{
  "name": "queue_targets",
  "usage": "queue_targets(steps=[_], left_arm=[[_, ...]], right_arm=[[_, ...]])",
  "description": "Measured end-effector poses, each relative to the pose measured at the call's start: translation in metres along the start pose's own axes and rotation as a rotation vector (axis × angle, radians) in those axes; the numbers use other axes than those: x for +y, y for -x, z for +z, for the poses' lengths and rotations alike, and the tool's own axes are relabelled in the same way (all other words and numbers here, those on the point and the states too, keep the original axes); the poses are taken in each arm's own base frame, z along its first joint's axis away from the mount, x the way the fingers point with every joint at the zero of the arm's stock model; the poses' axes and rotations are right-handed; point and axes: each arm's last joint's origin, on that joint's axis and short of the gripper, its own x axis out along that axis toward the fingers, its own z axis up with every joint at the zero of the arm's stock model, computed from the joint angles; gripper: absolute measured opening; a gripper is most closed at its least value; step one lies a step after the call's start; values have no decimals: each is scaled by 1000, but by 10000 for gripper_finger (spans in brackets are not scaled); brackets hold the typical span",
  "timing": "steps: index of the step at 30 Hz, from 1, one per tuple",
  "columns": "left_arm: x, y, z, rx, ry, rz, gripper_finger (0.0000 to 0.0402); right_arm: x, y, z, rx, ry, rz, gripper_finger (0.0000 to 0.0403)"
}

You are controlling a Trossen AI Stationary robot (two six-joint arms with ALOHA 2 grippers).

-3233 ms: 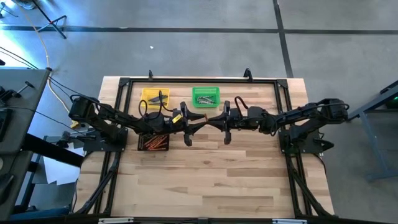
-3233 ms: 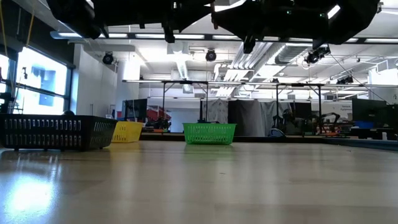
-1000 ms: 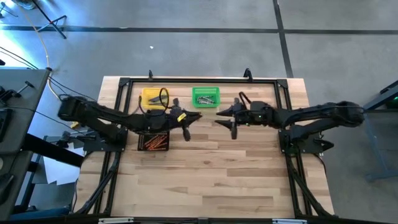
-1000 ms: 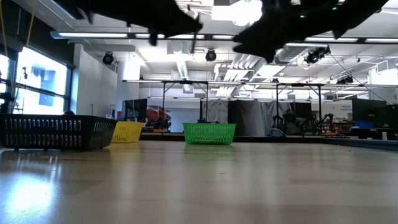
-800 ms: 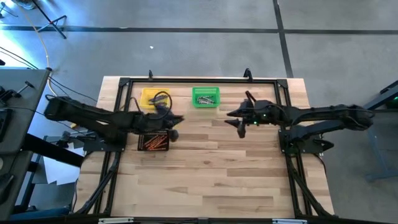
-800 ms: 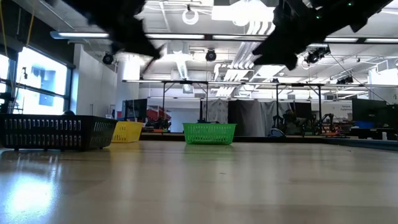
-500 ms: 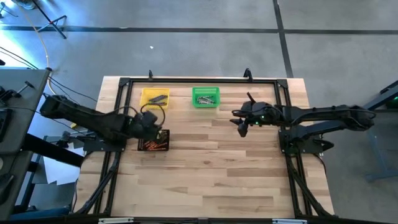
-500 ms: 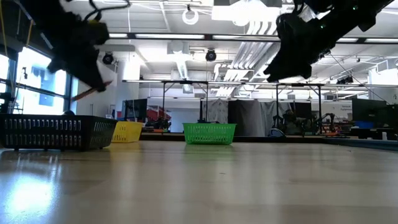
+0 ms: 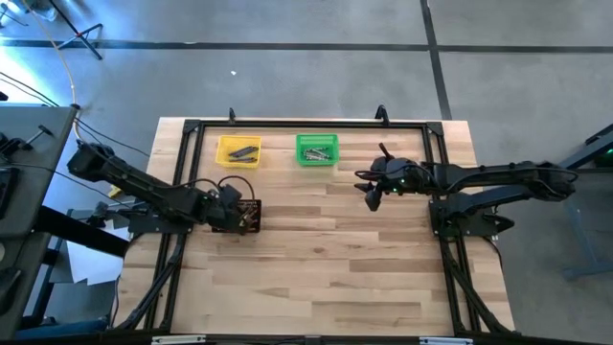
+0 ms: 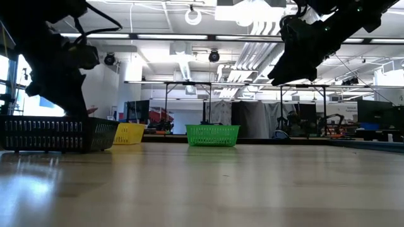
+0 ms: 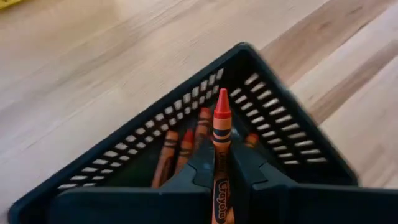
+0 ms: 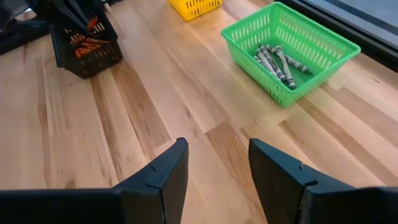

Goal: Sort crayons
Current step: Put the orange crayon into the black bin, then return to Home Position

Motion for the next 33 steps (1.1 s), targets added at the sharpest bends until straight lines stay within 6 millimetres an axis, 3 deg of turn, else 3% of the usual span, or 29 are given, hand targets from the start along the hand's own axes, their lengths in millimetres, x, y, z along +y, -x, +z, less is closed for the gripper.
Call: queue_targets(steps=[7,24,33], left_arm=[[-4,1,0,0,10,-44,13],[-9,2,-3,109,-18,-124,110],[-33,19,15,43,-172,-313,109]], right_arm=[[0,0,0,3,-15,-2,161],[0,0,-1,8,-14,-3,161],[0,0,-1,8,-14,-3,161]])
